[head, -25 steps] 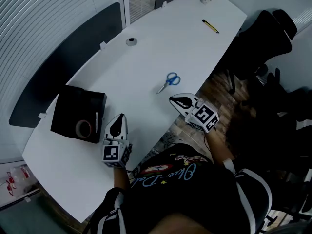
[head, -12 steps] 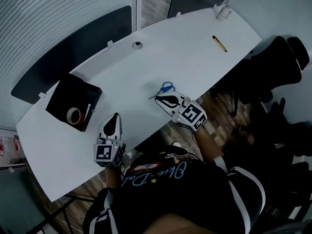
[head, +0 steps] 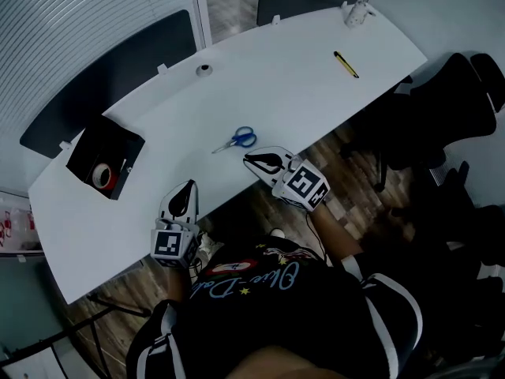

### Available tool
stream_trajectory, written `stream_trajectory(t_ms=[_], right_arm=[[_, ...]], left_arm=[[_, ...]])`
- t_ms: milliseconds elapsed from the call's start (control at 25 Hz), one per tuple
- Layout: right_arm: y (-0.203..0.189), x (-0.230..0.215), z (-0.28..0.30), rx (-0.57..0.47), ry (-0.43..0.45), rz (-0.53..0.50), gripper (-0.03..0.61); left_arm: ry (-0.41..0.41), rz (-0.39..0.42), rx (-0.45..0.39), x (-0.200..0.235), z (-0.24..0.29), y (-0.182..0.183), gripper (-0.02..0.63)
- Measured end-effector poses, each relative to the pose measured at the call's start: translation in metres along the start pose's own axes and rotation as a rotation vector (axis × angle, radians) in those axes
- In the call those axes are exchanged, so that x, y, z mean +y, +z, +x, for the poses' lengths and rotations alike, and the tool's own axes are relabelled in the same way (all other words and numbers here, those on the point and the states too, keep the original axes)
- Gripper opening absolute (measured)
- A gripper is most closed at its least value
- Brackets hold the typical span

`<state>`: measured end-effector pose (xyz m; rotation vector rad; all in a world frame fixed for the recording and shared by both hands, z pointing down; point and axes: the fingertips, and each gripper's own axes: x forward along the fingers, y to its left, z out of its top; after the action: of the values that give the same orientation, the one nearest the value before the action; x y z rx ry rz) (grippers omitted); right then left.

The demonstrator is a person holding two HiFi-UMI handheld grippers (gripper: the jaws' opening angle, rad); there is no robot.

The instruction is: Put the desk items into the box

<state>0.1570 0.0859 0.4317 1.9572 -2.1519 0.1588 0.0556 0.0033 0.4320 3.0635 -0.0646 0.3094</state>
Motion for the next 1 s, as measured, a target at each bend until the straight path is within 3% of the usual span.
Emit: stream_trajectory(t_ms=[480, 1000], right_arm=[[-0.009, 0.002, -0.068, -0.04, 0.093, -0.04, 0.032], [-0.027, -0.004, -0.114, -0.063, 0.098, -0.02, 0.041]], left_arm=[[0.123, -0.012, 0.017, -0.079, -0.013, -0.016, -0.003], [0.072, 0.041, 0.046, -0.142, 0.01, -0.003, -0.003]])
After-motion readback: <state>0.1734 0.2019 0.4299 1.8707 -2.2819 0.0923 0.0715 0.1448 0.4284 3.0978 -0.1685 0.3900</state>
